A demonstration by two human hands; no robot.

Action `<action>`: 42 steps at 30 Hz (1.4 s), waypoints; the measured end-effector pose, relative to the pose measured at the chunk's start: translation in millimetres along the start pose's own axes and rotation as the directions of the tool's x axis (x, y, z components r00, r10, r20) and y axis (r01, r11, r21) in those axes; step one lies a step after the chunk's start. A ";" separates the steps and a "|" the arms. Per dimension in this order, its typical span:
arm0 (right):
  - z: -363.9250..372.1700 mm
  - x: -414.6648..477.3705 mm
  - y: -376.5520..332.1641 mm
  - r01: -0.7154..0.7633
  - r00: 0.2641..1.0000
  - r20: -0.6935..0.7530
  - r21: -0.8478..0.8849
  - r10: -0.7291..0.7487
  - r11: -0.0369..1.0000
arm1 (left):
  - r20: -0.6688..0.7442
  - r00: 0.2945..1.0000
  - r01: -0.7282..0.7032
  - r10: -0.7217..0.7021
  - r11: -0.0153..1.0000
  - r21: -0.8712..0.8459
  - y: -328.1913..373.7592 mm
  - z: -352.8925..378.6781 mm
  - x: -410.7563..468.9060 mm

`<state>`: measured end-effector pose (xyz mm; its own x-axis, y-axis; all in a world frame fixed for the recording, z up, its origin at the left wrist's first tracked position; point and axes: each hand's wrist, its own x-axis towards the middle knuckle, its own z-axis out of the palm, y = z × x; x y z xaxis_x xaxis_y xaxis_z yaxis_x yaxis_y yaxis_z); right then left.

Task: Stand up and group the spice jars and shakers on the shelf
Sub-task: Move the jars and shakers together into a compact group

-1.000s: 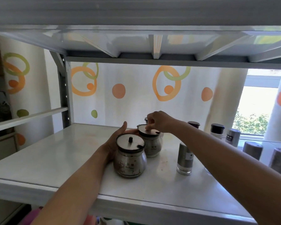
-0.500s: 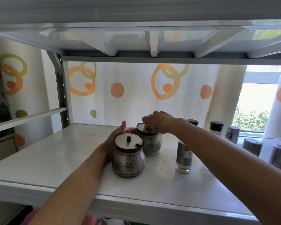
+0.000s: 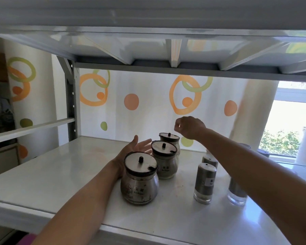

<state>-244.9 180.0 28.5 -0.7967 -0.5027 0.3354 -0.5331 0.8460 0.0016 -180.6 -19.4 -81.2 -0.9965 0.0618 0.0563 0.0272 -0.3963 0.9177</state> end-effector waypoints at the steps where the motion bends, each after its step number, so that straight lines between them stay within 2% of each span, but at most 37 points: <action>1: 3.2 4.0 -0.5 0.011 1.000 0.025 -0.006 -0.011 1.000 | -0.019 1.000 0.004 -0.004 1.000 0.013 -0.4 -2.7 7.0; 4: 13.3 18.8 -2.3 0.034 0.994 0.104 0.005 -0.035 0.999 | -0.053 0.999 -0.004 0.007 0.998 0.063 1.6 0.5 16.0; 7: 21.2 35.2 -3.1 0.060 0.983 0.176 -0.015 -0.057 0.998 | -0.026 1.000 0.002 0.001 0.993 0.122 2.0 0.2 22.0; 15: 22.1 52.1 -4.4 0.173 0.981 0.103 -0.110 -0.162 0.979 | 0.042 0.998 0.031 -0.039 0.984 0.176 2.1 -2.5 27.9; 20: 30.7 53.2 -2.6 0.240 0.967 0.145 -0.234 -0.210 0.942 | 0.087 0.994 0.054 -0.065 0.991 0.121 2.5 -1.6 23.5; 23: 32.7 50.8 1.2 0.302 0.951 0.170 -0.347 -0.257 0.888 | 0.094 0.994 0.052 -0.064 0.991 0.127 3.4 -1.0 21.2; 27: 31.0 45.7 -1.8 0.324 0.944 0.221 -0.477 -0.246 0.817 | 0.127 0.988 0.068 -0.082 0.991 0.116 4.2 -1.1 17.6; 31: 26.9 42.8 -6.0 0.333 0.938 0.260 -0.491 -0.230 0.805 | 0.055 0.995 0.077 -0.083 0.991 0.109 4.6 0.4 17.1; 42: 22.8 40.3 -4.9 0.382 0.916 0.312 -0.484 -0.253 0.787 | 0.084 0.992 0.082 -0.093 0.989 0.125 1.1 -4.5 23.3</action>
<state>-280.9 151.6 20.6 -0.6835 -0.7299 0.0131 -0.5865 0.5597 0.5854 -204.2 -22.6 -80.6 -0.9846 0.1750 0.0035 -0.0450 -0.2722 0.9612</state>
